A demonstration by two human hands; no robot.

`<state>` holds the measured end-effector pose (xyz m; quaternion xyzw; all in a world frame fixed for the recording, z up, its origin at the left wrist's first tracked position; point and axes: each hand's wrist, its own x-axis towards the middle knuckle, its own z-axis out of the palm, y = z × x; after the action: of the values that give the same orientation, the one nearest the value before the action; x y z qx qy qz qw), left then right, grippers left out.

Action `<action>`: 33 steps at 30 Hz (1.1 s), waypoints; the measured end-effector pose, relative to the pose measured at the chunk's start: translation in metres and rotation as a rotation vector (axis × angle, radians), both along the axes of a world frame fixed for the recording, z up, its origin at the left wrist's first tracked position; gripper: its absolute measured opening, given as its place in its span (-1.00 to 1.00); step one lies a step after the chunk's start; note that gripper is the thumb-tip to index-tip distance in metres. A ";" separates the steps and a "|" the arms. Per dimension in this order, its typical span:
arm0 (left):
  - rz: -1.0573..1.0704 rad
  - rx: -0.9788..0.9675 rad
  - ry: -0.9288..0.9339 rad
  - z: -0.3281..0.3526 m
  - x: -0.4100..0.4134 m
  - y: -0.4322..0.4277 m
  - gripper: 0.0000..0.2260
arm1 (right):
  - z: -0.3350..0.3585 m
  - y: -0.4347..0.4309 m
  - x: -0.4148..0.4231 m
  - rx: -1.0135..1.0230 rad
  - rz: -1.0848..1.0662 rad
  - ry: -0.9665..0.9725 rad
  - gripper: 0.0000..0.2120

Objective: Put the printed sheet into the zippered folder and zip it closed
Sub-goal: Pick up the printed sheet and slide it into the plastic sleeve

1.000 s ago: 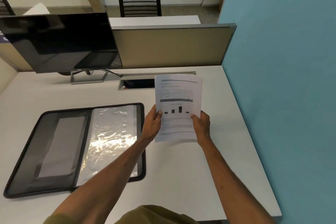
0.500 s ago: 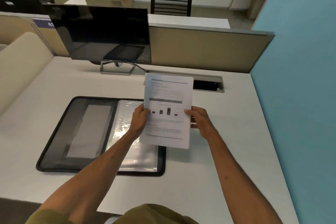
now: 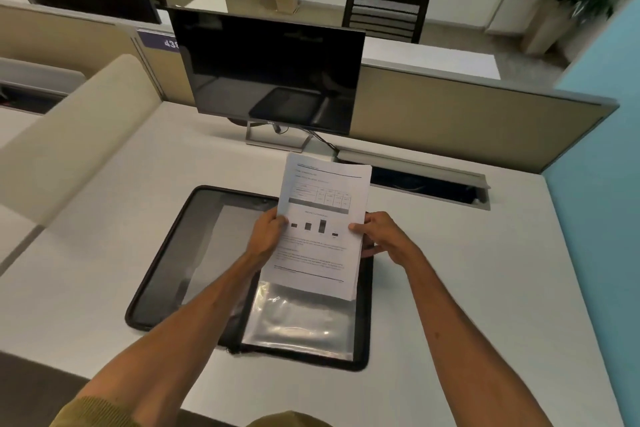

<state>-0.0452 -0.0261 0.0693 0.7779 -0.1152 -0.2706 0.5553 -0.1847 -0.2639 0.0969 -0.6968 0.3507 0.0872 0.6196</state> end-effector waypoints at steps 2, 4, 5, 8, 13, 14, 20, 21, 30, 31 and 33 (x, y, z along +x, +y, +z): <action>-0.021 0.002 0.012 -0.006 0.014 0.002 -0.73 | 0.000 -0.001 0.013 -0.046 0.040 0.041 -0.81; -0.035 0.008 0.026 -0.013 0.026 0.001 -0.72 | -0.002 -0.004 0.025 -0.084 0.061 0.034 -0.81; -0.037 0.002 0.043 -0.018 0.032 0.000 -0.73 | -0.003 -0.007 0.029 -0.094 0.059 0.017 -0.79; -0.011 -0.046 0.111 -0.032 0.048 -0.003 -0.71 | -0.005 -0.018 0.036 -0.103 0.018 -0.043 -0.72; 0.091 0.153 -0.205 -0.049 0.058 -0.002 -0.74 | 0.002 -0.046 0.038 -0.151 -0.155 -0.152 -0.75; 0.061 0.241 -0.319 -0.053 0.058 -0.002 -0.78 | 0.002 -0.052 0.037 -0.167 -0.208 -0.177 -0.75; -0.466 0.484 -0.718 -0.089 0.049 -0.025 -0.51 | 0.004 -0.068 0.037 -0.244 -0.385 -0.302 -0.78; -0.514 0.515 -0.710 -0.093 0.047 -0.029 -0.47 | 0.005 -0.069 0.039 -0.247 -0.392 -0.313 -0.79; -0.540 0.659 -0.829 -0.096 0.035 -0.038 -0.43 | -0.008 -0.057 0.051 -0.186 -0.387 -0.303 -0.86; -0.526 0.662 -0.842 -0.093 0.036 -0.039 -0.42 | -0.010 -0.056 0.051 -0.180 -0.397 -0.300 -0.85; -0.489 0.657 -0.823 -0.085 0.040 -0.040 -0.35 | -0.014 -0.054 0.052 -0.170 -0.430 -0.309 -0.87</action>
<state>-0.0053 -0.0660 -0.0157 0.9015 -0.4079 -0.0877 0.1154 -0.1323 -0.3181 0.0834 -0.6609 0.3977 -0.1834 0.6094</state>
